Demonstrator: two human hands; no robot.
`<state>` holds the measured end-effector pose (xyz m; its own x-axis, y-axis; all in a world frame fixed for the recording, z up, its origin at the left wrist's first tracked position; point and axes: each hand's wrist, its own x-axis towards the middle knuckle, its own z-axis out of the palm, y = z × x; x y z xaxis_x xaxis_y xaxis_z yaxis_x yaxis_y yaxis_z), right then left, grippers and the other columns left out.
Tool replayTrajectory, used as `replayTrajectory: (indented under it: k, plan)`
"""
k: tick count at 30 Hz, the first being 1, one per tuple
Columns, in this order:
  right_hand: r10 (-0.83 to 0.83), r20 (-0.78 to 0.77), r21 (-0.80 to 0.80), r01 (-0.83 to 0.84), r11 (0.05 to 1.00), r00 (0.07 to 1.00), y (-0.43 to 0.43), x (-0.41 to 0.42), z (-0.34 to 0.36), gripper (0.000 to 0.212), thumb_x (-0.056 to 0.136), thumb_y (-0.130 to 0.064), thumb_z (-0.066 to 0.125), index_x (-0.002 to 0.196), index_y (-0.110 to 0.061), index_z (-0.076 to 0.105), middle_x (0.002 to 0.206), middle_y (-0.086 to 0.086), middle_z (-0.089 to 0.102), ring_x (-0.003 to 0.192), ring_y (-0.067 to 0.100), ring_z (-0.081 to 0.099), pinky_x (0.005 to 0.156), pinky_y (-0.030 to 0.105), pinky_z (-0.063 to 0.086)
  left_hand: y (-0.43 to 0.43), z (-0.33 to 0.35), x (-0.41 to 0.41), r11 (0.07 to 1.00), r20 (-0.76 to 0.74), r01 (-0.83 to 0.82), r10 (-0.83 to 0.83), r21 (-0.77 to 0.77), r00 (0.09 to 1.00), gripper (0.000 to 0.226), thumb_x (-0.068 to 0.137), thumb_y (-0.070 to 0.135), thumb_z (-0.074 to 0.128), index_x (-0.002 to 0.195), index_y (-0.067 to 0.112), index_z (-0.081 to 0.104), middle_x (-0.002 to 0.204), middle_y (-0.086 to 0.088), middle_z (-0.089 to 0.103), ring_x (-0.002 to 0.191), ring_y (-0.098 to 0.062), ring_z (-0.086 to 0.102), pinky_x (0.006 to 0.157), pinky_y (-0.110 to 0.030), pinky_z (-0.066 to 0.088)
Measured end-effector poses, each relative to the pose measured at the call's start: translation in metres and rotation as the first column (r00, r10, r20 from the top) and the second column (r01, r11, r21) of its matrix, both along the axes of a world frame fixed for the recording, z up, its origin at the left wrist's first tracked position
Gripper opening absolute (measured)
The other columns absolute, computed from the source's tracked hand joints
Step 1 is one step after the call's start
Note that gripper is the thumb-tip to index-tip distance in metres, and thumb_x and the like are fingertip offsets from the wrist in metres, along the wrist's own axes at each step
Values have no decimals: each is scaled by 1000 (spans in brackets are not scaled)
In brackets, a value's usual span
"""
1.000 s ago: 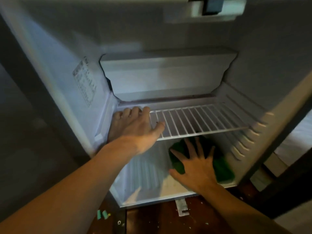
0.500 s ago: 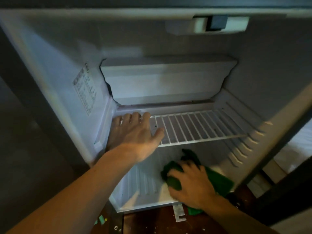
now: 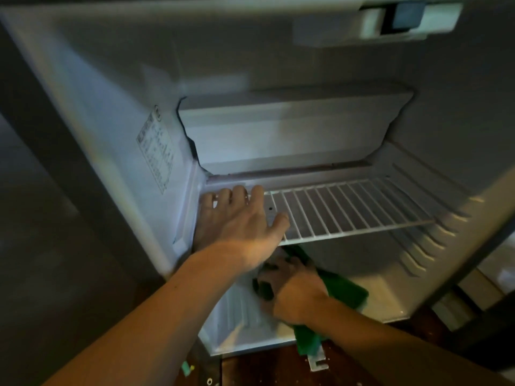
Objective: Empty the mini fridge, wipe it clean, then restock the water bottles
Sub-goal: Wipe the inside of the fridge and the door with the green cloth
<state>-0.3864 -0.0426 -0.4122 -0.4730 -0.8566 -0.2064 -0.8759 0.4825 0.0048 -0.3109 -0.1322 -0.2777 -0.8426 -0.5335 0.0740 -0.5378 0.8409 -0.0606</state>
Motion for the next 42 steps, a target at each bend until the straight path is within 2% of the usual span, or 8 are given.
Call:
replayTrajectory:
  k: [5,8,11,18,26,29,35,42]
  plan:
    - [-78,-53,-97,72,993,996,-17,1,-22,52,93,-55,36,141,-37,32,153,6,24,137,39,22,108,60,18,1,0,2,1000,2,-15,15,-5,1000,68,89,67,14,139,24,29,140,-7,42,128,-29,37,105,-48,26]
    - [-276,116,-122,290,949,954,-94,-15,-52,53,84,-59,29,135,-47,33,148,0,35,135,39,26,102,72,12,2,-3,-1,1000,-11,-7,7,-25,1000,65,89,67,16,136,26,32,136,-6,45,126,-29,39,104,-47,27]
    - [-282,163,-179,310,934,945,-143,-16,-89,54,76,-48,24,127,-48,43,133,-1,45,134,32,29,99,70,7,-2,-4,-1,999,-27,-11,10,-49,1000,64,88,67,18,134,26,34,134,-6,47,125,-29,41,102,-47,29]
    - [223,41,-170,-213,962,974,11,48,-4,45,82,-49,47,125,-35,52,136,10,45,121,40,39,98,57,31,-1,1,2,1000,7,11,-11,-20,1000,68,86,67,11,135,26,33,136,-6,47,125,-28,42,99,-44,31]
    - [-359,-15,-55,357,932,933,64,-83,-7,43,87,-52,46,128,-40,51,136,6,48,116,34,48,91,39,44,0,1,0,999,12,-9,9,-32,1000,65,87,67,16,131,25,37,133,-6,49,124,-28,43,98,-43,30]
    - [-322,-92,-74,316,946,942,73,-61,-11,47,74,-54,45,114,-38,64,119,9,62,99,37,58,80,41,46,1,1,0,1000,8,-11,11,-26,1000,64,88,67,17,132,25,36,133,-6,48,123,-28,42,97,-44,30]
    - [-257,48,-6,257,966,965,125,-34,7,47,89,-52,45,135,-43,41,141,-3,40,126,24,39,103,41,36,1,3,1,998,11,-16,17,-59,1000,66,84,67,14,130,25,37,130,-5,50,122,-27,44,97,-42,31]
    - [-345,-80,-74,340,938,935,66,-63,-5,40,89,-47,45,125,-33,54,131,5,52,115,33,50,94,42,45,1,0,0,998,13,-26,27,-51,1000,62,87,66,17,130,25,37,131,-6,50,123,-28,43,97,-43,30]
